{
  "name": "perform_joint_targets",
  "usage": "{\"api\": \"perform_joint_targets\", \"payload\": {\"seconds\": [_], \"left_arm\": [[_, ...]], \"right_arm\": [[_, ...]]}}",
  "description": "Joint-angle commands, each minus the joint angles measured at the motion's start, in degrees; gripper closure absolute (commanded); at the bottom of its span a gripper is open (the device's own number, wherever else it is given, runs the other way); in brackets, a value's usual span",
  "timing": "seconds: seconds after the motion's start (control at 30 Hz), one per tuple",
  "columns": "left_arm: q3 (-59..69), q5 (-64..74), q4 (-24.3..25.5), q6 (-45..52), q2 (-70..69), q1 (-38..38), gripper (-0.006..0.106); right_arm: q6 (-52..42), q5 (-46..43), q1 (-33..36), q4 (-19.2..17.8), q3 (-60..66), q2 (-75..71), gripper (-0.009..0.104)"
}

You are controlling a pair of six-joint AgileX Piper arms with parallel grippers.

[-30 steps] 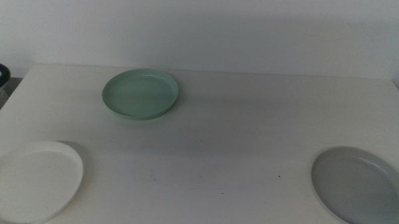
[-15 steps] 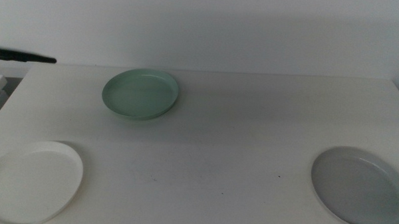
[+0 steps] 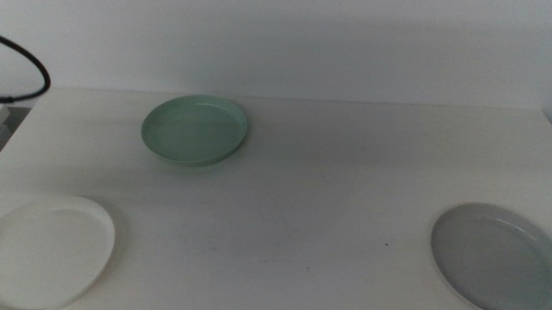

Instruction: Stack the three bowls on top of each other.

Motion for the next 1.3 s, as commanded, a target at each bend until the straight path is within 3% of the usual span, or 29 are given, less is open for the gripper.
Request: {"api": "perform_joint_targets", "payload": {"seconds": [0.0, 0.37, 0.97, 1.13, 1.27], "left_arm": [[-0.3, -2.9, -1.5, 2.0, 3.5, 0.7, 0.010], [-0.3, -11.0, -2.5, 5.4, 16.3, 0.7, 0.010], [-0.3, -15.3, -1.6, 6.3, 22.9, 0.7, 0.011], [-0.3, -15.2, -1.7, 6.3, 23.9, 0.7, 0.020], [-0.3, -14.6, -1.7, 6.3, 23.9, 0.7, 0.039]], "right_arm": [[-0.2, -0.5, -0.4, -0.6, -0.3, 0.2, 0.002], [-0.2, -0.5, -0.4, -0.6, -0.3, 0.2, 0.002], [-0.2, -0.5, -0.4, -0.6, -0.3, 0.2, 0.002], [-0.2, -0.5, -0.4, -0.6, -0.3, 0.2, 0.002], [-0.2, -0.5, -0.4, -0.6, -0.3, 0.2, 0.002]]}}
